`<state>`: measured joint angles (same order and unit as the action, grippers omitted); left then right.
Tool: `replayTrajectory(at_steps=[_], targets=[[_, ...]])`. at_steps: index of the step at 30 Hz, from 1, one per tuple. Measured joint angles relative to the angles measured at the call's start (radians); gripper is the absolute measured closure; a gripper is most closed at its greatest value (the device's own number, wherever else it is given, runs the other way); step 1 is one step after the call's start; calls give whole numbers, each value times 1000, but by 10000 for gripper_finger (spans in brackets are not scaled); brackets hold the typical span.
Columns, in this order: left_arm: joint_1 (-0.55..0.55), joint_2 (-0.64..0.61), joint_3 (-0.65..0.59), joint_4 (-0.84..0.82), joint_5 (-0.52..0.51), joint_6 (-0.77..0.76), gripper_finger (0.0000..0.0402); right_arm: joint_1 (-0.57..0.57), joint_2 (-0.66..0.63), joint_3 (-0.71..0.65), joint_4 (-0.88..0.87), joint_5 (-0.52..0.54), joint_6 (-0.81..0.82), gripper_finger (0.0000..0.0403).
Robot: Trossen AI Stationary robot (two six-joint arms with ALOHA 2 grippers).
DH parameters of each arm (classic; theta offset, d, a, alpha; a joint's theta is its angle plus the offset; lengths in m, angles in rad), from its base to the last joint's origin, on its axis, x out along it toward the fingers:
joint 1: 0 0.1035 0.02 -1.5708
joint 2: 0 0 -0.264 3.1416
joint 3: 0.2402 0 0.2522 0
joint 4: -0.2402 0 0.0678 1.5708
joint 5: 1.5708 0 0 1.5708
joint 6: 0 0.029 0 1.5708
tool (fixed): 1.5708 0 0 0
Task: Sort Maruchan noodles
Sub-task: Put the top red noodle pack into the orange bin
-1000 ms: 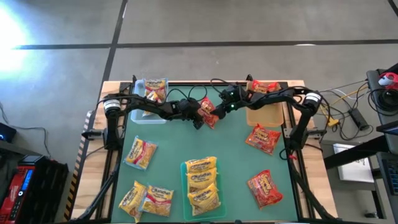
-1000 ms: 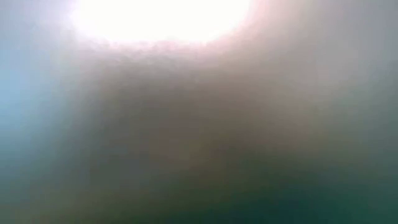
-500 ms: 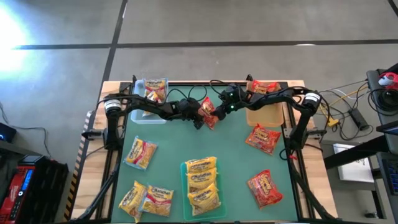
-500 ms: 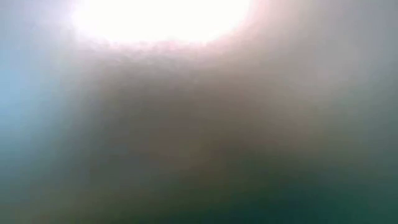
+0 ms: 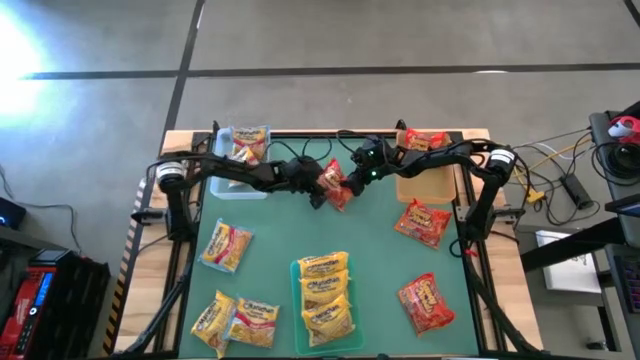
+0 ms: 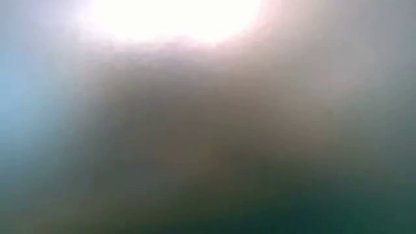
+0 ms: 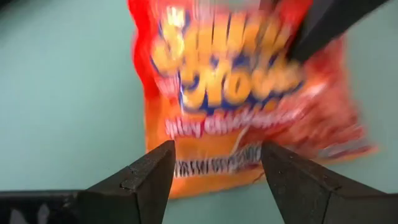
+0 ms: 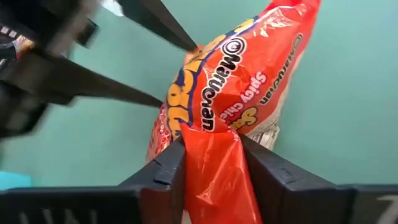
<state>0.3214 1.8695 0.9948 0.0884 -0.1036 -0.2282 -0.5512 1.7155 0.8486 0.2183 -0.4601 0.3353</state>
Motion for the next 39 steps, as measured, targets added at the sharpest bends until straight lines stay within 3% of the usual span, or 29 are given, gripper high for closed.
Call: replayTrajectory(at_steps=[11,19,29,39], targets=[[-2,-154,1,-179,-8,12,178,-1,-6,0,-14,0,-59,369],[-32,-219,-3,-242,-11,2,178,-1,-64,-2,-95,13,-136,381],[-74,-224,-3,-257,-19,2,178,-31,-256,-2,-283,35,-274,381],[-81,-224,-3,-247,-38,-7,178,-70,-546,-2,-503,264,-514,381]])
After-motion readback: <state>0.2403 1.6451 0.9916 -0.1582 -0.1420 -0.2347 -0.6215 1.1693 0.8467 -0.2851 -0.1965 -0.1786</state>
